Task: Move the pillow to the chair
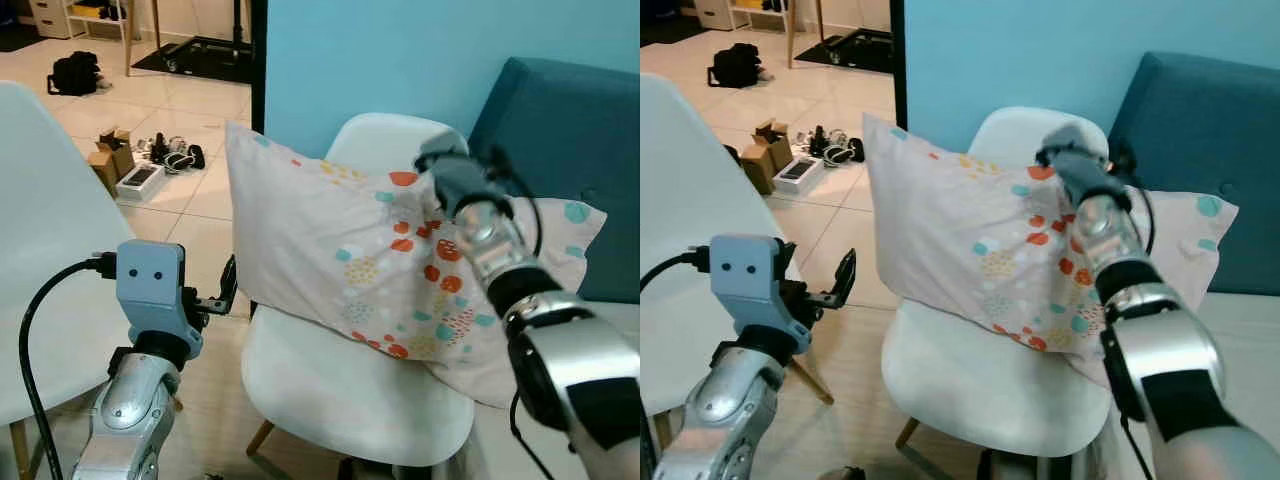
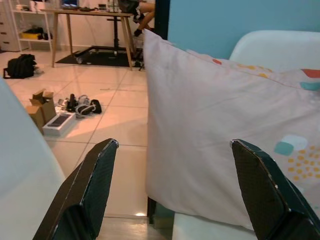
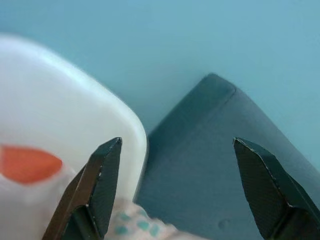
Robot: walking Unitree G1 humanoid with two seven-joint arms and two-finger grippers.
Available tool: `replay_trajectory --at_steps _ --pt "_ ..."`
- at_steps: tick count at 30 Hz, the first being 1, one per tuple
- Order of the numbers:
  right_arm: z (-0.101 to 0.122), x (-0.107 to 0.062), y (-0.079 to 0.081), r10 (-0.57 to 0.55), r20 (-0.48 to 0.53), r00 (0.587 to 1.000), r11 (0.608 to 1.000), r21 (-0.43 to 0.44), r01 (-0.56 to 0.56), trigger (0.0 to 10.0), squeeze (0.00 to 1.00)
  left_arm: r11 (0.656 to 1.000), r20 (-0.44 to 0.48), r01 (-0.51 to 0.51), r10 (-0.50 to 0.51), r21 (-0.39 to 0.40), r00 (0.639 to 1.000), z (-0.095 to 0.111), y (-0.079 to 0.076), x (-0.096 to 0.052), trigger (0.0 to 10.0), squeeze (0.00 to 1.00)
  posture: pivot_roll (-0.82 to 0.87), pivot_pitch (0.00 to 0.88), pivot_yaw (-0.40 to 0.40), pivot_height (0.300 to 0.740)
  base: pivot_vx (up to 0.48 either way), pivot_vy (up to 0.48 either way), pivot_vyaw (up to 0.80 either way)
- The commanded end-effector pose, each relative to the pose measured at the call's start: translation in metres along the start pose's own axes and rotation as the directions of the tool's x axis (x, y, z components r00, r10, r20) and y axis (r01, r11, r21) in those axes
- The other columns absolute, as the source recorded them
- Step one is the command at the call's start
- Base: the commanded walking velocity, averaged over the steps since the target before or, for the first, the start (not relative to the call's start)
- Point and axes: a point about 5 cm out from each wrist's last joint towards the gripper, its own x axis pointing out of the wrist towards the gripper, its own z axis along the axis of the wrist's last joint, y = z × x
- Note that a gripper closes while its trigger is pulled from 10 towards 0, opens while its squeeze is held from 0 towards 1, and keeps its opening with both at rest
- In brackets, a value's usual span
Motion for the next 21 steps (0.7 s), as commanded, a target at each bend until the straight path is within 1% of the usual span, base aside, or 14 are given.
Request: replay_trajectory --at_steps 1,3,4,5,6,7,8,10,12,13,14,15,18,21 --pt "0.0 0.001 -0.005 0.021 0.001 1.0 0.991 0.131 -0.021 10.0 0.0 1.0 -0.001 0.016 -0.016 -0.011 1.0 0.001 -0.002 0.001 10.0 0.0 0.07 0.0 -0.124 0.616 0.0 0.0 0.0" --pt "0.002 -0.002 0.006 0.144 0.035 0.989 0.933 0.329 -0.147 10.0 0.0 1.0 0.004 0.016 -0.016 -0.016 1.0 0.002 -0.003 0.003 10.0 0.0 0.06 0.0 -0.121 0.616 0.0 0.0 0.0" --pt "0.004 -0.006 0.019 0.248 0.08 0.965 0.861 0.439 -0.257 10.0 0.0 1.0 0.005 0.014 -0.014 -0.016 1.0 0.002 -0.003 0.004 10.0 0.0 0.06 0.0 -0.121 0.616 0.0 0.0 0.0" --pt "0.004 -0.006 0.019 0.248 0.08 0.965 0.861 0.439 -0.257 10.0 0.0 1.0 0.005 0.014 -0.014 -0.016 1.0 0.002 -0.003 0.004 10.0 0.0 0.06 0.0 -0.121 0.616 0.0 0.0 0.0" --pt "0.006 -0.009 0.028 0.31 0.123 0.943 0.798 0.505 -0.328 10.0 0.0 1.0 0.006 0.012 -0.012 -0.017 1.0 0.002 -0.003 0.005 10.0 0.0 0.06 0.0 -0.121 0.616 0.0 0.0 0.0" --pt "0.008 -0.018 0.042 0.394 0.189 0.899 0.708 0.561 -0.429 10.0 0.0 1.0 0.0 0.006 -0.006 -0.016 1.0 0.001 -0.002 0.005 10.0 0.0 0.05 0.0 -0.123 0.621 0.0 0.0 0.0" --pt "0.009 -0.031 0.058 0.467 0.257 0.846 0.631 0.574 -0.522 10.0 0.0 1.0 -0.007 -0.004 0.004 -0.02 1.0 0.0 -0.002 0.006 10.0 0.0 0.04 0.0 -0.123 0.626 0.0 0.0 0.0" --pt "0.009 -0.031 0.058 0.467 0.257 0.846 0.631 0.574 -0.522 10.0 0.0 1.0 -0.007 -0.004 0.004 -0.02 1.0 0.0 -0.002 0.006 10.0 0.0 0.04 0.0 -0.123 0.626 0.0 0.0 0.0" --pt "0.002 -0.076 0.089 0.576 0.324 0.751 0.515 0.569 -0.641 10.0 0.0 0.998 -0.037 -0.029 0.027 -0.056 0.999 -0.004 -0.006 0.007 10.0 0.0 0.03 0.0 -0.127 0.636 0.0 0.0 0.0" --pt "-0.001 -0.097 0.099 0.614 0.336 0.714 0.492 0.545 -0.679 10.0 0.0 0.997 -0.047 -0.029 0.026 -0.075 0.999 -0.005 -0.009 0.008 10.0 0.0 0.03 0.0 -0.127 0.641 0.0 0.0 0.0" --pt "-0.001 -0.097 0.099 0.614 0.336 0.714 0.492 0.545 -0.679 10.0 0.0 0.997 -0.047 -0.029 0.026 -0.075 0.999 -0.005 -0.009 0.008 10.0 0.0 0.03 0.0 -0.127 0.641 0.0 0.0 0.0" --pt "-0.005 -0.113 0.105 0.632 0.33 0.702 0.469 0.558 -0.685 10.0 0.0 0.996 -0.051 -0.022 0.018 -0.084 0.999 -0.006 -0.013 0.007 10.0 0.0 0.02 0.0 -0.124 0.646 0.0 0.0 0.0" --pt "-0.009 -0.121 0.107 0.636 0.32 0.702 0.465 0.566 -0.68 10.0 0.0 0.996 -0.058 -0.008 0.003 -0.092 0.998 -0.007 -0.018 0.007 10.0 0.0 0.01 0.0 -0.124 0.651 0.0 0.0 0.0" --pt "-0.014 -0.13 0.108 0.649 0.324 0.689 0.457 0.558 -0.693 10.0 0.0 0.996 -0.073 0.01 -0.016 -0.089 0.997 -0.01 -0.023 0.006 10.0 0.0 0.01 0.0 -0.122 0.661 -0.409 0.0 0.0"
